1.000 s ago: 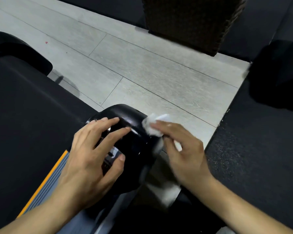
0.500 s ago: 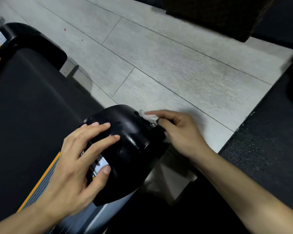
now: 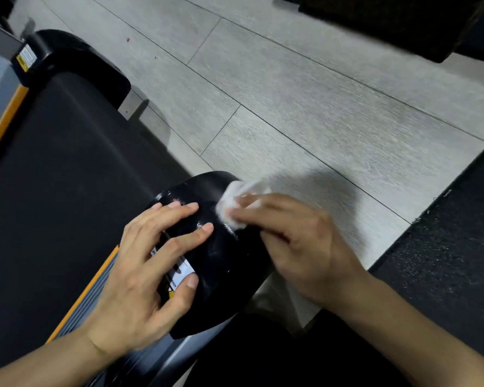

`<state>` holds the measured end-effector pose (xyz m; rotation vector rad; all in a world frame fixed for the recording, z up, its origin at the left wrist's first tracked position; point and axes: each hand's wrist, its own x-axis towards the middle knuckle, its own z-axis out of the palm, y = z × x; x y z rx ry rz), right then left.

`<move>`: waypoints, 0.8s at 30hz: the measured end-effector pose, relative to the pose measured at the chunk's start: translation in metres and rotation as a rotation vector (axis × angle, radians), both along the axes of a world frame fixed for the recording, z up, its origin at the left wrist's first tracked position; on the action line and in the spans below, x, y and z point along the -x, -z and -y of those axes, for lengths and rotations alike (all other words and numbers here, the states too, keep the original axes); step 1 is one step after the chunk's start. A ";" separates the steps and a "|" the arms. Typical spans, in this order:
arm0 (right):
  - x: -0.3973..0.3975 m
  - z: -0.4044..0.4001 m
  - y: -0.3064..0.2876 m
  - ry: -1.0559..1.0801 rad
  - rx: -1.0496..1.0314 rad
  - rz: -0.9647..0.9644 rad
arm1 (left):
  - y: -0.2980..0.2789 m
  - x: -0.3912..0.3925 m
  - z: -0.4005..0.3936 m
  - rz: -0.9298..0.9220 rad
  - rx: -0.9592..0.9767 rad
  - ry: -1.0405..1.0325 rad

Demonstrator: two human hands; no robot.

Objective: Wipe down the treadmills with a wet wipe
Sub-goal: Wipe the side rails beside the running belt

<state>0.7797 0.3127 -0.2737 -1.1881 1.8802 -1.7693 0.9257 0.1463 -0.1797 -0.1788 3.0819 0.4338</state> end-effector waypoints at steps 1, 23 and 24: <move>-0.001 0.001 -0.005 -0.040 0.041 -0.077 | 0.000 0.000 0.000 -0.004 -0.002 -0.001; 0.073 0.068 0.070 -0.279 -0.351 0.481 | 0.002 0.000 -0.001 -0.038 -0.021 -0.033; 0.068 0.063 0.078 -0.253 -0.354 0.543 | 0.002 0.000 0.000 -0.037 -0.017 -0.033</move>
